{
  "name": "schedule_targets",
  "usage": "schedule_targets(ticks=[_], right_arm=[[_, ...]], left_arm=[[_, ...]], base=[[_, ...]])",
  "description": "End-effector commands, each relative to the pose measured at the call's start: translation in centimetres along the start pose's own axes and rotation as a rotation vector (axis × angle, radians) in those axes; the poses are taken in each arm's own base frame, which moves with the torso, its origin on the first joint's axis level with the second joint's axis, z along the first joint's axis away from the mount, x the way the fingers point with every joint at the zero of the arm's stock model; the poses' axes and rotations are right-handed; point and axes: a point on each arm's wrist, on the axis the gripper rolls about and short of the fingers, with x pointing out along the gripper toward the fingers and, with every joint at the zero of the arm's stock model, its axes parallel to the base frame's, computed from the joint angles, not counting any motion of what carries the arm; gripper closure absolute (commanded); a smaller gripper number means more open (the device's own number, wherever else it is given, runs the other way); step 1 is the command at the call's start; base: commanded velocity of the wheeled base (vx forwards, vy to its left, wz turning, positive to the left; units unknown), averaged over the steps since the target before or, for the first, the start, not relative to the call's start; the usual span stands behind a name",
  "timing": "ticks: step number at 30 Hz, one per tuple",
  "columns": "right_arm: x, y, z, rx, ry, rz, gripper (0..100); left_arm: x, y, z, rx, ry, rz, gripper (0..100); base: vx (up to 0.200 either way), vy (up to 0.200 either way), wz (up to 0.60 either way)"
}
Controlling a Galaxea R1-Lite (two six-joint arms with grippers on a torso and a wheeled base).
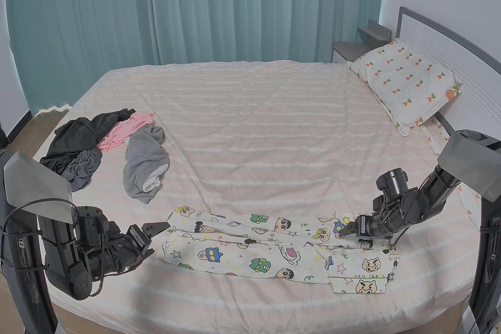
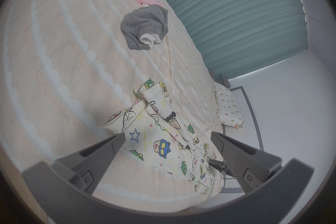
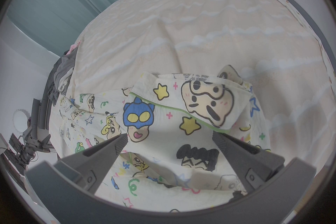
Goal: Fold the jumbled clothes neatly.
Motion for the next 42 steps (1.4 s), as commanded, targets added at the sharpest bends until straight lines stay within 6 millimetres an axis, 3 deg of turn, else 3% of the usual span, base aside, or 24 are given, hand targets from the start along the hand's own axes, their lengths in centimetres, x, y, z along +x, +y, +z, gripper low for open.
schedule_targets(ticks=[1,5,11,13,15,18,21,24,25,28,32,36,42], right_arm=[[-1.0,0.2,0.4,-0.002,-0.026,0.007,0],[-3.3,1.2,0.6,-0.022,-0.07,0.031,0],[-5.0,3.2,-0.1,-0.067,-0.097,0.07,0],[-8.1,5.0,-0.6,-0.093,-0.168,0.133,0],[-9.5,6.1,-0.7,-0.089,-0.21,0.176,0],[-10.6,6.3,-0.7,-0.052,-0.248,0.192,0],[-12.5,5.1,-1.9,0.085,-0.254,0.231,0],[-12.6,4.8,-3.1,0.182,-0.226,0.304,0],[-12.6,4.4,-4.3,0.244,-0.215,0.393,0],[-12.2,3.9,-5.5,0.221,-0.261,0.475,0],[-11.7,3.3,-6.3,0.215,-0.298,0.493,0],[-10.8,2.2,-6.6,0.226,-0.293,0.461,0],[-11.0,1.9,-6.5,0.224,-0.317,0.472,0]], left_arm=[[0.0,-0.1,0.1,0.004,-0.008,-0.011,0],[0.0,-0.1,0.1,0.005,-0.009,-0.013,0],[0.1,-0.1,0.1,0.006,-0.008,-0.011,0],[0.5,-0.2,0.3,0.009,-0.018,-0.02,0],[0.7,-0.4,0.6,0.015,-0.032,-0.029,0],[1.8,-1.3,0.7,0.036,-0.064,-0.034,0],[3.7,-2.3,1.4,0.042,-0.087,0.005,0],[4.9,-3.4,2.6,0.036,-0.085,0.037,0],[6.1,-5.3,4.3,0.019,-0.066,0.1,0],[7.9,-7.5,6.4,-0.017,-0.003,0.21,0],[8.9,-8.9,7.7,-0.084,0.028,0.275,0],[9.4,-10.3,8.4,-0.182,0.001,0.247,0],[10.8,-9.7,7.2,-0.165,-0.019,0.326,0]], base=[[0.0,0.0,0.0],[0.0,0.0,0.0],[0.0,0.0,0.0],[0.0,0.0,0.0],[0.0,0.0,0.0],[0.0,0.0,0.0],[0.0,0.0,0.0],[0.0,0.0,0.0],[0.0,0.0,0.0],[0.0,0.0,0.0],[0.0,0.0,0.0],[0.0,0.0,0.0],[0.0,0.0,0.0]])
